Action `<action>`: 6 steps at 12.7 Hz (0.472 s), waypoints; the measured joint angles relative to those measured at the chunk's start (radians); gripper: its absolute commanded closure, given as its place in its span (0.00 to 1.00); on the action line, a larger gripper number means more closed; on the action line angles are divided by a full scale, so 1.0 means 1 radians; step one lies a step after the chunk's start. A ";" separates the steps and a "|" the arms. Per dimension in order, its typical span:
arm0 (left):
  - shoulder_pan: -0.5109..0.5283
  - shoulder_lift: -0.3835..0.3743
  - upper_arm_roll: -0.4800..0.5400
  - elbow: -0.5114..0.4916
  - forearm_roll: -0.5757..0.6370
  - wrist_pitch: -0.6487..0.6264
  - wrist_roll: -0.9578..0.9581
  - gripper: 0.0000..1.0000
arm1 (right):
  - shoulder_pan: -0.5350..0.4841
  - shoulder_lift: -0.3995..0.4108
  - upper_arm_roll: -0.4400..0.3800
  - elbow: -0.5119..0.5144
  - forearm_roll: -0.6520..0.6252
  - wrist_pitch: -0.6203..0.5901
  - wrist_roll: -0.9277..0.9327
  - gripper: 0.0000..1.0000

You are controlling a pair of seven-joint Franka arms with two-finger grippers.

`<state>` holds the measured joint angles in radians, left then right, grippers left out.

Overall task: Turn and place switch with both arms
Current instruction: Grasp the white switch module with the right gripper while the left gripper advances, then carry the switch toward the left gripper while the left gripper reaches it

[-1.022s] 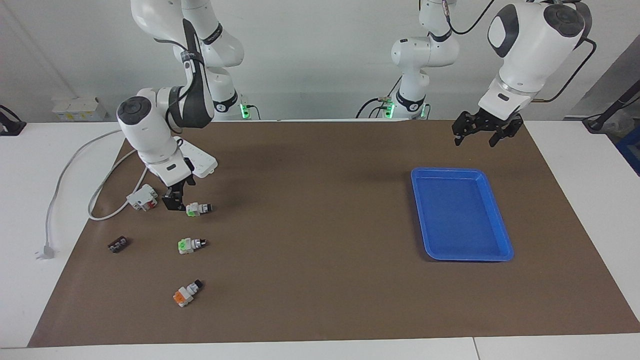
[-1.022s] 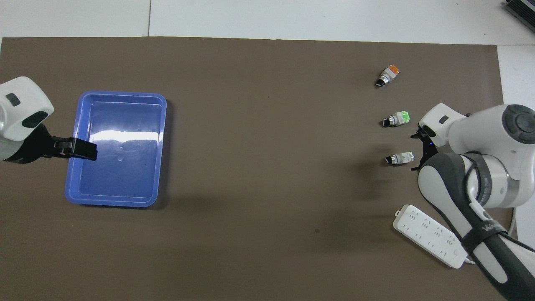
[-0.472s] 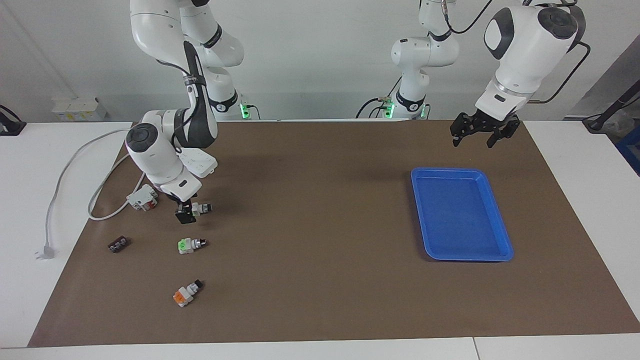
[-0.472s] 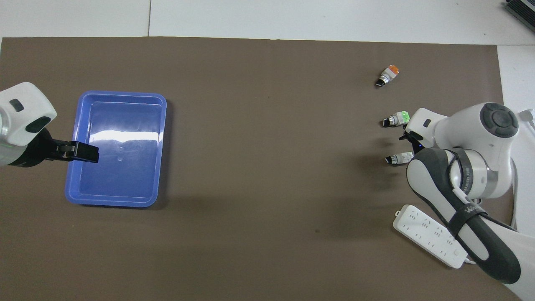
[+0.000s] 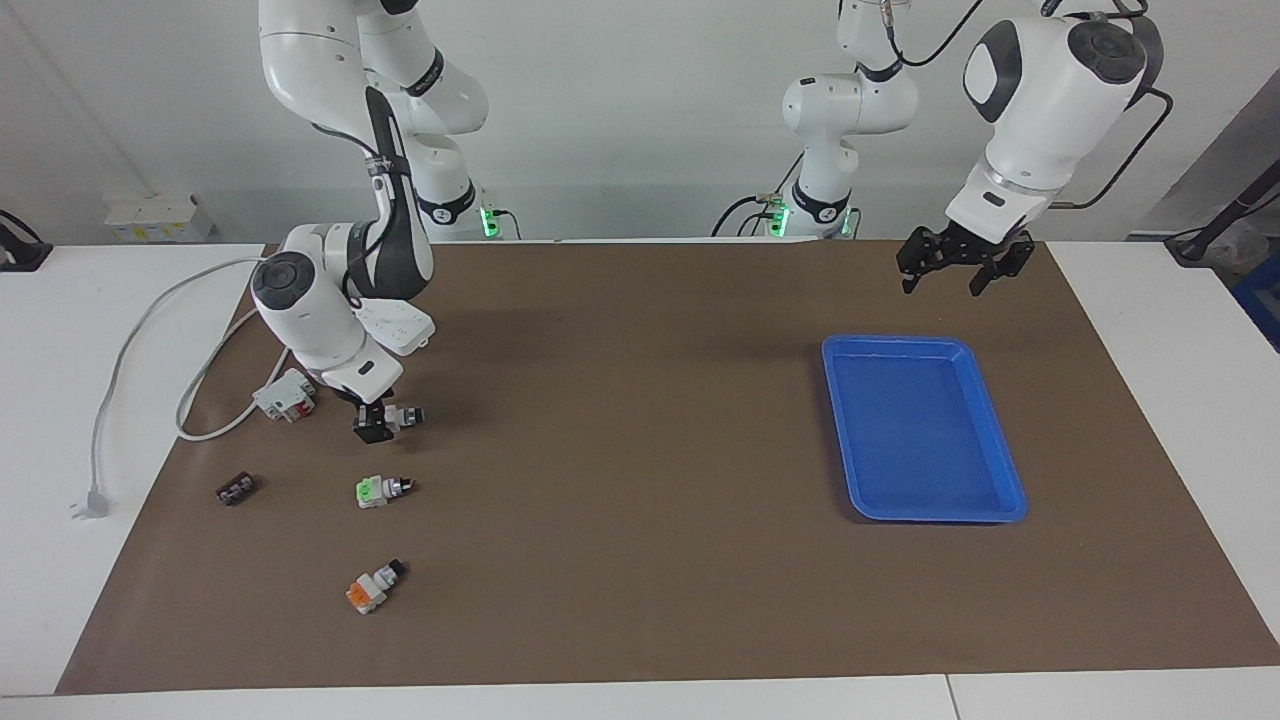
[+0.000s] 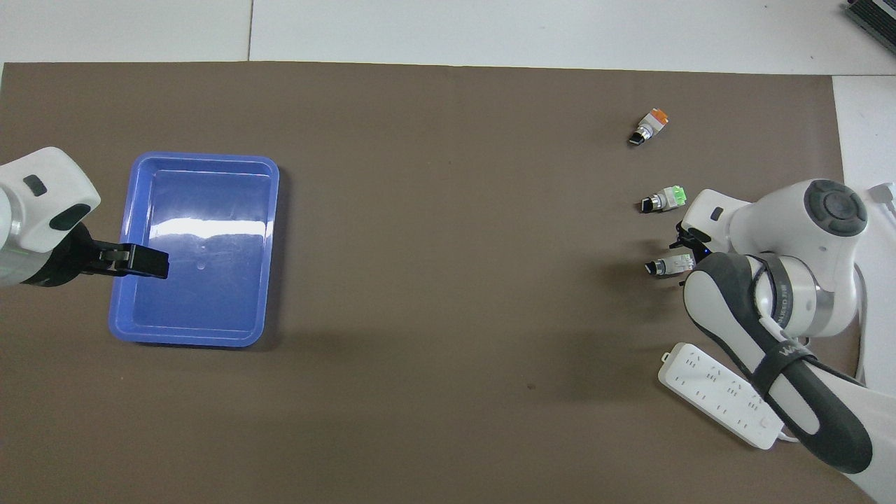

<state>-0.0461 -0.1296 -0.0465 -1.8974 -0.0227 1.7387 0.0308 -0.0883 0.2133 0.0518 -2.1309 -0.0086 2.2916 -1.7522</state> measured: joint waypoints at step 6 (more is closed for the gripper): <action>-0.001 -0.005 -0.002 -0.009 -0.006 0.002 0.000 0.01 | -0.015 -0.009 0.000 -0.001 0.031 -0.007 0.000 1.00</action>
<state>-0.0473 -0.1345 -0.0487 -1.9068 -0.0286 1.7403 0.0308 -0.1029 0.2046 0.0521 -2.1315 0.0229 2.2849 -1.7525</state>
